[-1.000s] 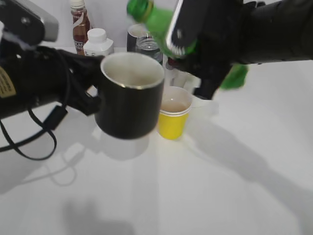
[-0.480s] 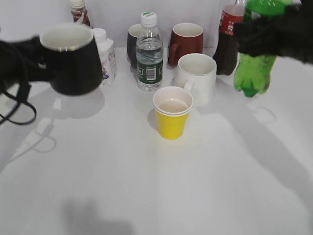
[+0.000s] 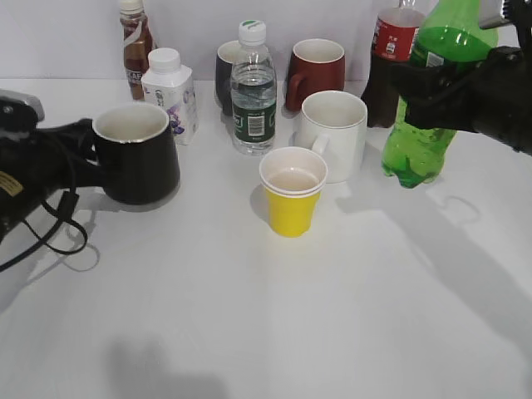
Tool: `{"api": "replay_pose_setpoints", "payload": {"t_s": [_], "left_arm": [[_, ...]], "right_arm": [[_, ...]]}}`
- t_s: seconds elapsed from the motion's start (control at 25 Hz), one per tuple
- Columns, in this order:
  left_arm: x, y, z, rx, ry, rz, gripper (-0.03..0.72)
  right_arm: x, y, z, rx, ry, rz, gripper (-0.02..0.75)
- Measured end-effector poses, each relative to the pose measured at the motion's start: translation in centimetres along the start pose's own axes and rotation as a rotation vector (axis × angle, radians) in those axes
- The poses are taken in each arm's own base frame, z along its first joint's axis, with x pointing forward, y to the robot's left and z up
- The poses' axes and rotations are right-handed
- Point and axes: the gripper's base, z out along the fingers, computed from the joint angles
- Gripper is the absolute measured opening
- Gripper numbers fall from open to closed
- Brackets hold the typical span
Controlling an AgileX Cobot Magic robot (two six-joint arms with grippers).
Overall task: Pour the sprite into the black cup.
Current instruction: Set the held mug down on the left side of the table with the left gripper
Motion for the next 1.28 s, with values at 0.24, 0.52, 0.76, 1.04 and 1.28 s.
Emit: {"api": "replay_pose_setpoints", "payload": {"t_s": [0.24,0.52,0.76,1.04,1.28], "left_arm": [[1.4,-0.1,0.2,0.001,0.039,-0.001,0.045],[1.5,-0.1,0.1,0.001,0.042,-0.001,0.045],[2.3,0.0,-1.6,-0.001,0.050,-0.013,0.045],[3.1,-0.1,-3.2,0.004,0.080,-0.014,0.111],[3.4,-0.2,-4.3,0.014,0.092,-0.011,0.218]], "right_arm": [[-0.1,0.0,0.0,-0.002,-0.008,0.002,0.422],[-0.1,0.0,0.0,-0.003,-0.008,0.001,0.422],[-0.1,0.0,0.0,-0.003,-0.009,0.001,0.422],[-0.1,0.0,0.0,-0.003,-0.009,0.002,0.422],[-0.1,-0.1,0.0,0.007,-0.010,0.016,0.422]]}}
